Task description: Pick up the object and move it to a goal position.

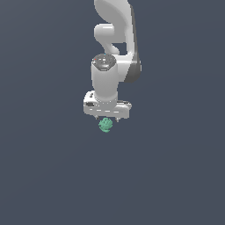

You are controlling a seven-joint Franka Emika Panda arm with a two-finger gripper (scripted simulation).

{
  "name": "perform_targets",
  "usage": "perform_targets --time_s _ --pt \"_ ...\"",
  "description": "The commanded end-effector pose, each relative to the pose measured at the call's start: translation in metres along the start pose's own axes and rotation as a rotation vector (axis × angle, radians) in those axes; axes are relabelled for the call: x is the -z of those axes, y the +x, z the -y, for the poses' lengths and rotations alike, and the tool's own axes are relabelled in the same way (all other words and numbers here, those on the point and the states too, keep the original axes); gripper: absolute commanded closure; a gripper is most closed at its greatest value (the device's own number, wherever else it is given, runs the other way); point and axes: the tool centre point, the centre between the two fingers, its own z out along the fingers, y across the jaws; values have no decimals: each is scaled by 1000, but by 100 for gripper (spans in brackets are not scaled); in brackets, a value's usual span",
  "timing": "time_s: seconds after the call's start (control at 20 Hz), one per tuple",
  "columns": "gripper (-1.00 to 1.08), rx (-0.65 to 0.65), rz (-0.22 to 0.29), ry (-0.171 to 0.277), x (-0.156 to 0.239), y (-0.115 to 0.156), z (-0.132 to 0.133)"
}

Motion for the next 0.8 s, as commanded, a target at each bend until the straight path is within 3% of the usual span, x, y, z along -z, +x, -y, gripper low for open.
perform_targets --time_s 0.0,0.75 --pt "-92 -52 1 2 -9 -4 -2" --pt "-92 -377 7 4 -59 -36 -17"
